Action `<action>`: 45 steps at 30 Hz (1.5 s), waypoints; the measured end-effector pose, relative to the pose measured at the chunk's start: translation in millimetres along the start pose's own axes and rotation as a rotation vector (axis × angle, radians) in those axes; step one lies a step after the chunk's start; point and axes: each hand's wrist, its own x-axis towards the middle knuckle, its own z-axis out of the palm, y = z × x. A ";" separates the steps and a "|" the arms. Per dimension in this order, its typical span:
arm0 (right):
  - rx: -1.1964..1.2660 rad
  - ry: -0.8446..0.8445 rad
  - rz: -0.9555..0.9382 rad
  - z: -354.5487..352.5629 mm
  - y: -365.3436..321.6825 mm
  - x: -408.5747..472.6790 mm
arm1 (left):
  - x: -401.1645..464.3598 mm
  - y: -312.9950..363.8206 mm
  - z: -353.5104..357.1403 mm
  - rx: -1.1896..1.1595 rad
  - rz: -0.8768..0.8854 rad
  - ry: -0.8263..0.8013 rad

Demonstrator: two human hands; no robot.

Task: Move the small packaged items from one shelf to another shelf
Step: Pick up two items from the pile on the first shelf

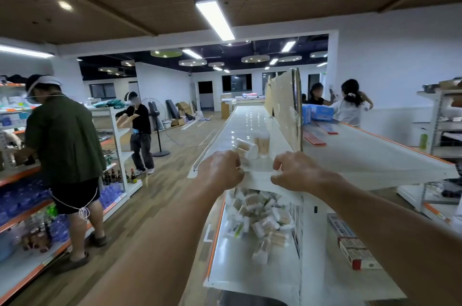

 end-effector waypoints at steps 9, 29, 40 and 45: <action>0.283 0.155 0.099 17.0 -3.7 62.7 | 77.1 -20.0 16.9 -0.041 -0.262 -0.005; 0.607 0.334 0.203 48.0 -4.1 124.5 | 159.4 -21.0 59.1 -0.495 -0.238 -0.160; 1.047 0.230 0.178 42.4 -19.8 124.4 | 154.0 -44.0 42.4 -1.259 -0.322 -0.245; 1.124 0.119 0.159 38.5 -33.0 118.3 | 148.3 -45.9 22.1 -1.618 -0.570 -0.299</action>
